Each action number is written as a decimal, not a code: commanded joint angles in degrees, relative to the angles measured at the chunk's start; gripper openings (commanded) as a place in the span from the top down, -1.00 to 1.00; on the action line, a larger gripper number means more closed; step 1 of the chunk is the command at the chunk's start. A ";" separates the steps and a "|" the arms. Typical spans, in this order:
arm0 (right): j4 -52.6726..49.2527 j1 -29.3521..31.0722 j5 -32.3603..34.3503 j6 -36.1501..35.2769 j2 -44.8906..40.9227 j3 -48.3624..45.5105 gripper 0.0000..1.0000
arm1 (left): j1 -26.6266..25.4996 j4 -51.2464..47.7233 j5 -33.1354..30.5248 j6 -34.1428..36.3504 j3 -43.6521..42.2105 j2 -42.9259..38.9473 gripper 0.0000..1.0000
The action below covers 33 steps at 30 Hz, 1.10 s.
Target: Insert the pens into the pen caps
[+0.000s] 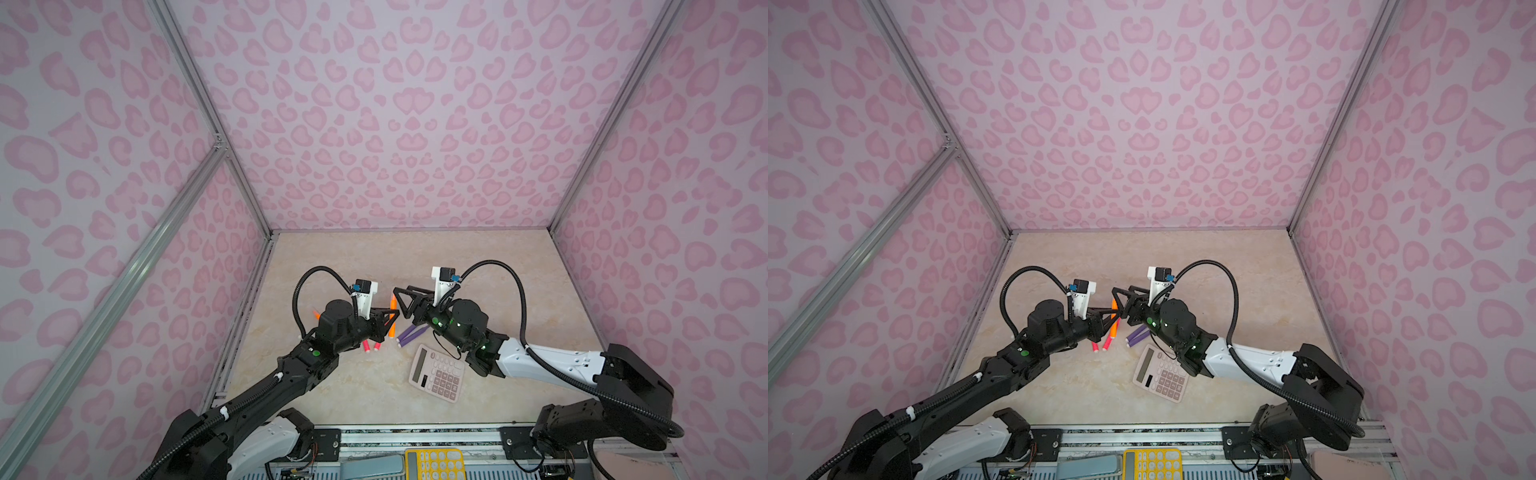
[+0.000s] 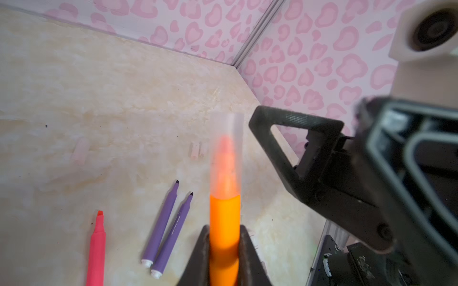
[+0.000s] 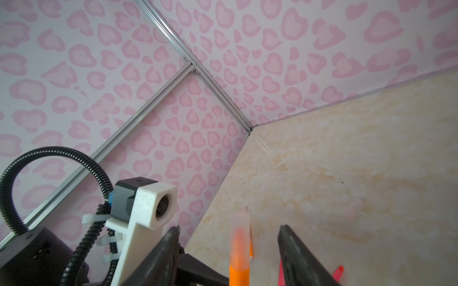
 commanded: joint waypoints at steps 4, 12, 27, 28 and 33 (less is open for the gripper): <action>-8.58 -4.47 -3.09 -0.05 1.98 3.60 -0.17 | -2.53 0.27 -1.64 2.60 2.47 2.73 0.92; -12.30 -5.21 -7.56 -0.66 5.52 8.10 0.00 | -4.57 -2.53 -4.08 4.49 4.68 4.84 0.92; -13.43 -5.21 -9.01 -0.69 5.99 9.01 0.92 | -4.63 -3.39 -5.85 4.02 4.81 4.67 0.92; -13.47 -5.21 -9.12 -0.58 5.94 8.93 0.96 | -4.60 -3.33 -6.35 3.68 4.66 4.50 0.93; -13.00 -4.31 -9.04 -0.05 5.71 8.39 1.00 | -1.89 -2.52 -5.14 1.24 3.57 3.90 0.93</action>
